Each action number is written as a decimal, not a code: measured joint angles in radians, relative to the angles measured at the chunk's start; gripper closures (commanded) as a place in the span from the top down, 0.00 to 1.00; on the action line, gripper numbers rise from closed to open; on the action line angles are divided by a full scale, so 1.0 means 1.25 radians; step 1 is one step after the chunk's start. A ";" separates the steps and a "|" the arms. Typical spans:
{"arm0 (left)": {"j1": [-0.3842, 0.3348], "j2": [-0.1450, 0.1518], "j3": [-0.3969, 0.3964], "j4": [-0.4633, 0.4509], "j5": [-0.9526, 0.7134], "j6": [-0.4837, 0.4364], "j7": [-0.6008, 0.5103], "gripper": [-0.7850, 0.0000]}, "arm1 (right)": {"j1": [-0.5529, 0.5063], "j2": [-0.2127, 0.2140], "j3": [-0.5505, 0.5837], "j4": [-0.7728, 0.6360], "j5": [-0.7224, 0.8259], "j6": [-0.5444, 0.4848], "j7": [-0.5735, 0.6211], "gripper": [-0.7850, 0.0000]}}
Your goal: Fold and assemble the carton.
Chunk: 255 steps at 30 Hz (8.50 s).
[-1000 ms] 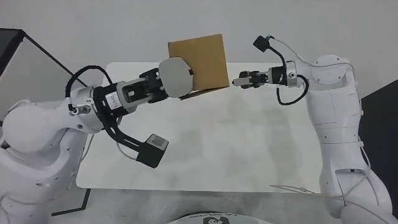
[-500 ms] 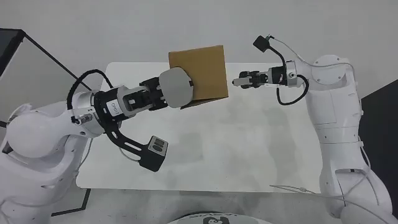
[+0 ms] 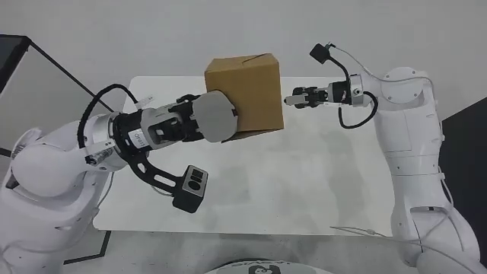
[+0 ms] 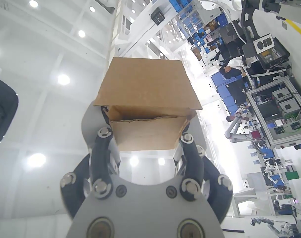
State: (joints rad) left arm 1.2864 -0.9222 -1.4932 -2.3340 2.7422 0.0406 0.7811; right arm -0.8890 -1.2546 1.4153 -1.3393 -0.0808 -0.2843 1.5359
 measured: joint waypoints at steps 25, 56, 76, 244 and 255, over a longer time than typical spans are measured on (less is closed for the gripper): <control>0.017 0.001 -0.023 -0.013 -0.225 -0.392 -0.099 0.00 | 0.000 0.000 0.000 0.000 0.000 0.000 0.000 1.00; 0.050 -0.019 -0.047 0.059 -0.761 -0.653 -0.406 0.00 | 0.000 0.000 0.000 0.000 0.000 0.000 0.000 1.00; 0.068 -0.029 -0.052 0.106 -1.279 -0.647 -0.651 0.00 | 0.000 0.000 0.000 0.000 0.000 0.000 0.000 1.00; 0.124 -0.072 0.182 0.163 -3.293 0.173 -1.214 0.00 | 0.000 0.000 0.000 0.000 0.000 0.000 0.000 1.00; 0.090 -0.082 0.214 0.239 -3.260 0.116 -1.364 0.00 | 0.000 0.000 0.000 0.000 0.000 0.000 0.000 1.00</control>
State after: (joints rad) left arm 1.3988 -1.0252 -1.2259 -2.0359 -1.3325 0.1855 -0.9245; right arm -0.8890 -1.2545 1.4153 -1.3393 -0.0808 -0.2843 1.5359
